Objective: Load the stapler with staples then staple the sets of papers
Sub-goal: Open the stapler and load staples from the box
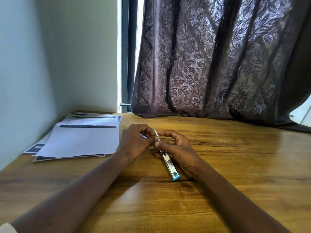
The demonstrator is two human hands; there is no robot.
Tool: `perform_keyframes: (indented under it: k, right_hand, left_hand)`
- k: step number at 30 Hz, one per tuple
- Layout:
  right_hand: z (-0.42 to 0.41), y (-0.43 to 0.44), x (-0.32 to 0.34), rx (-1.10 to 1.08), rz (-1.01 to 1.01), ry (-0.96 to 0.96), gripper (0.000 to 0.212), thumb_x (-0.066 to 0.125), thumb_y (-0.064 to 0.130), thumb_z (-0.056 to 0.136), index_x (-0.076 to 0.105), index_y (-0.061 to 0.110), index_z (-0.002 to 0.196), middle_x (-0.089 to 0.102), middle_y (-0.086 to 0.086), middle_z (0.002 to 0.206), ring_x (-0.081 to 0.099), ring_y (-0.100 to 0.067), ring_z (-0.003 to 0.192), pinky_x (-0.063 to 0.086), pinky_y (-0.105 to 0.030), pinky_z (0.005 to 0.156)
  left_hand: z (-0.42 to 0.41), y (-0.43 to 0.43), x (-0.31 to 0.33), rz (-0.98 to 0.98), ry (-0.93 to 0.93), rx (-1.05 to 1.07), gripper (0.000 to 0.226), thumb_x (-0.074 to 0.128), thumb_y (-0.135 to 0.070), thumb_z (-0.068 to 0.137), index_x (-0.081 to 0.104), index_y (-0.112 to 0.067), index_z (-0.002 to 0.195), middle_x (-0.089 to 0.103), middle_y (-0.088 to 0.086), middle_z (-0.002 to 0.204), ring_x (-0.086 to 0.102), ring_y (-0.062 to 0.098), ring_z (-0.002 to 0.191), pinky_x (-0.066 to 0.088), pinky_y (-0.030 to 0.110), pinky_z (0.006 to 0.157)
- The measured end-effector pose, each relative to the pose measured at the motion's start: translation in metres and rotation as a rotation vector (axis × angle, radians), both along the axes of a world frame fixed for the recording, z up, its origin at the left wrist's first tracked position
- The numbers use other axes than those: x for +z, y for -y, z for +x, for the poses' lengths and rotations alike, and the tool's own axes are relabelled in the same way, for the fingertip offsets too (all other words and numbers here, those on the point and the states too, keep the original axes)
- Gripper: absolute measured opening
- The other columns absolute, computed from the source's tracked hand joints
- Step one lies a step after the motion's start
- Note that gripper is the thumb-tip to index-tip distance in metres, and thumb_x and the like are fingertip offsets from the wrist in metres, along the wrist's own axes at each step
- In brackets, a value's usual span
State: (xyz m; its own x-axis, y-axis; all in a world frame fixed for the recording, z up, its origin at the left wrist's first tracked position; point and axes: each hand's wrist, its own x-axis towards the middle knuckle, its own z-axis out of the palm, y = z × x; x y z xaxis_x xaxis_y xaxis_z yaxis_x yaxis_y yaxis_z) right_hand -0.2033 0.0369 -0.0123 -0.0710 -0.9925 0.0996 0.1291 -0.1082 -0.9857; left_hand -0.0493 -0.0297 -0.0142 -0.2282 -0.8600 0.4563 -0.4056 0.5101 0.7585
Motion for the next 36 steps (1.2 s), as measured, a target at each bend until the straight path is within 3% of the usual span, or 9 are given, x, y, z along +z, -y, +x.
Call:
perform_keyframes:
  k: [5, 8, 11, 14, 17, 20, 26, 29, 36]
  right_hand:
    - [-0.0011, 0.0038, -0.0026, -0.004, 0.024, 0.013, 0.035, 0.073, -0.006, 0.084, 0.061, 0.006, 0.115, 0.073, -0.028, 0.105, 0.069, -0.04, 0.09, 0.058, -0.049, 0.087]
    - [-0.0023, 0.0057, -0.004, 0.006, 0.023, -0.004, 0.035, 0.073, -0.006, 0.085, 0.061, 0.006, 0.116, 0.076, -0.022, 0.099, 0.073, -0.032, 0.084, 0.061, -0.041, 0.08]
    - [-0.0024, 0.0055, -0.0044, 0.006, 0.003, -0.028, 0.038, 0.066, -0.013, 0.085, 0.061, 0.003, 0.119, 0.076, -0.02, 0.094, 0.072, -0.025, 0.074, 0.061, -0.033, 0.069]
    - [-0.0021, 0.0063, -0.0046, -0.005, -0.004, -0.05, 0.042, 0.06, -0.016, 0.086, 0.059, 0.004, 0.122, 0.074, -0.026, 0.103, 0.071, -0.029, 0.075, 0.061, -0.035, 0.072]
    - [-0.0012, 0.0068, -0.0048, -0.026, 0.004, -0.032, 0.038, 0.057, -0.016, 0.087, 0.059, 0.003, 0.12, 0.072, -0.03, 0.105, 0.068, -0.035, 0.08, 0.061, -0.037, 0.071]
    - [0.0002, 0.0053, -0.003, -0.031, 0.013, 0.034, 0.027, 0.065, -0.009, 0.088, 0.061, -0.002, 0.114, 0.072, -0.032, 0.097, 0.066, -0.034, 0.075, 0.057, -0.033, 0.062]
    - [-0.0027, 0.0047, 0.0001, -0.068, 0.028, 0.103, 0.025, 0.063, -0.008, 0.09, 0.058, -0.017, 0.113, 0.071, -0.034, 0.092, 0.064, -0.037, 0.073, 0.051, -0.033, 0.054]
    - [-0.0037, 0.0039, 0.0002, -0.099, 0.014, 0.092, 0.027, 0.064, -0.007, 0.089, 0.055, -0.018, 0.113, 0.068, -0.029, 0.08, 0.061, -0.031, 0.062, 0.048, -0.036, 0.056]
    - [-0.0041, 0.0017, 0.0012, -0.177, -0.048, 0.019, 0.024, 0.068, 0.001, 0.091, 0.056, -0.013, 0.108, 0.07, -0.026, 0.075, 0.061, -0.029, 0.057, 0.051, -0.04, 0.059]
  left_hand:
    - [-0.0015, 0.0002, -0.0007, -0.03, 0.083, 0.001, 0.008, 0.083, -0.018, 0.081, 0.079, -0.024, 0.08, 0.074, -0.014, 0.077, 0.068, 0.001, 0.076, 0.05, 0.015, 0.07]
    - [-0.0022, -0.0001, 0.0007, 0.11, 0.041, -0.011, 0.009, 0.083, -0.015, 0.081, 0.078, -0.022, 0.081, 0.075, -0.01, 0.075, 0.068, 0.0, 0.07, 0.049, 0.013, 0.064]
    - [-0.0016, 0.0001, 0.0061, 0.37, -0.149, -0.061, 0.017, 0.084, -0.01, 0.081, 0.073, -0.011, 0.093, 0.078, 0.006, 0.078, 0.073, 0.013, 0.066, 0.061, 0.026, 0.066]
    - [-0.0014, 0.0013, 0.0068, 0.494, -0.276, -0.101, 0.038, 0.085, -0.008, 0.08, 0.06, -0.014, 0.109, 0.079, 0.014, 0.085, 0.075, 0.022, 0.069, 0.064, 0.038, 0.073]
    - [-0.0032, 0.0009, 0.004, 0.464, -0.343, -0.11, 0.045, 0.081, -0.006, 0.082, 0.057, -0.019, 0.117, 0.077, 0.015, 0.085, 0.073, 0.019, 0.066, 0.064, 0.039, 0.071]
    - [-0.0058, -0.0007, 0.0031, 0.369, -0.318, -0.096, 0.035, 0.08, -0.007, 0.084, 0.067, -0.018, 0.114, 0.078, 0.009, 0.082, 0.074, 0.015, 0.064, 0.063, 0.032, 0.066]
    - [-0.007, -0.0044, 0.0029, 0.239, -0.288, -0.161, 0.034, 0.082, -0.008, 0.083, 0.07, -0.017, 0.112, 0.079, 0.007, 0.08, 0.078, 0.021, 0.07, 0.062, 0.032, 0.065]
    - [-0.0058, -0.0053, 0.0031, 0.227, -0.293, -0.234, 0.035, 0.082, -0.007, 0.083, 0.069, -0.015, 0.115, 0.079, 0.01, 0.082, 0.078, 0.025, 0.072, 0.064, 0.037, 0.069]
    - [-0.006, -0.005, 0.0046, 0.203, -0.297, -0.322, 0.033, 0.071, -0.001, 0.091, 0.068, -0.014, 0.122, 0.078, 0.013, 0.084, 0.076, 0.022, 0.07, 0.064, 0.034, 0.07]
